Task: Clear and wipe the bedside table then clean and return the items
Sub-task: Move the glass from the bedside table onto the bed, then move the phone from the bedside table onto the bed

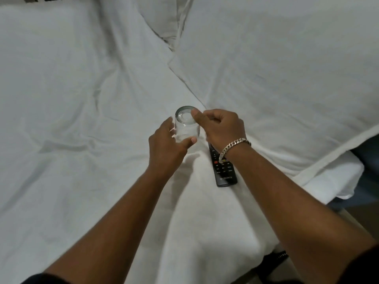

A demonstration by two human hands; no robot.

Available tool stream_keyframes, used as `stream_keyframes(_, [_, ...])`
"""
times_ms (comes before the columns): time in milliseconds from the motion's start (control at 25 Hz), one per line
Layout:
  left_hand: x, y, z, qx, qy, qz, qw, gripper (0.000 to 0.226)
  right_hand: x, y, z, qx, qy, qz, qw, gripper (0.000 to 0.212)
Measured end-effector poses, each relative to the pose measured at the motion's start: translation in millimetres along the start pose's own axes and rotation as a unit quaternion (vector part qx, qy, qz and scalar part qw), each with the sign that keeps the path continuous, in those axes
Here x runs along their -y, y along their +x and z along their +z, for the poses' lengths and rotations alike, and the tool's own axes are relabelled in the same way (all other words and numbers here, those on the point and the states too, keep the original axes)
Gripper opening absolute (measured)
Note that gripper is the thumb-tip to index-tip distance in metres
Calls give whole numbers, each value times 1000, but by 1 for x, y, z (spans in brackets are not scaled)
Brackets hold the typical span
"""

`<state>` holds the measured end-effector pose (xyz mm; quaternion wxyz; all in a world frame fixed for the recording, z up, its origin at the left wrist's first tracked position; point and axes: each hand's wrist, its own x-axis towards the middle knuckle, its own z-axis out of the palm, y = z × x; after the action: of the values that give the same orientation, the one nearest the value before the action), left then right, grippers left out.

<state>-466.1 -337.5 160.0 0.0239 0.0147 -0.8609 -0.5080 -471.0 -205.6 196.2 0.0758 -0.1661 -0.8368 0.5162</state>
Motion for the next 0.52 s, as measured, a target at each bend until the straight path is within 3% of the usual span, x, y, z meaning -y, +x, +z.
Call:
stream_keyframes(160, [-9, -47, 22, -55, -7, -70, 996, 77, -31, -36, -34, -63, -11, -20, 998, 34])
stream_keyframes(320, [-37, -125, 62, -129, -92, -82, 984, 56, -87, -93, -86, -90, 20, -38, 995, 14])
stream_keyframes(520, [-67, -222, 145, -4, -212, -29, 977, 33, -185, -172, -174, -133, -40, -19, 990, 12])
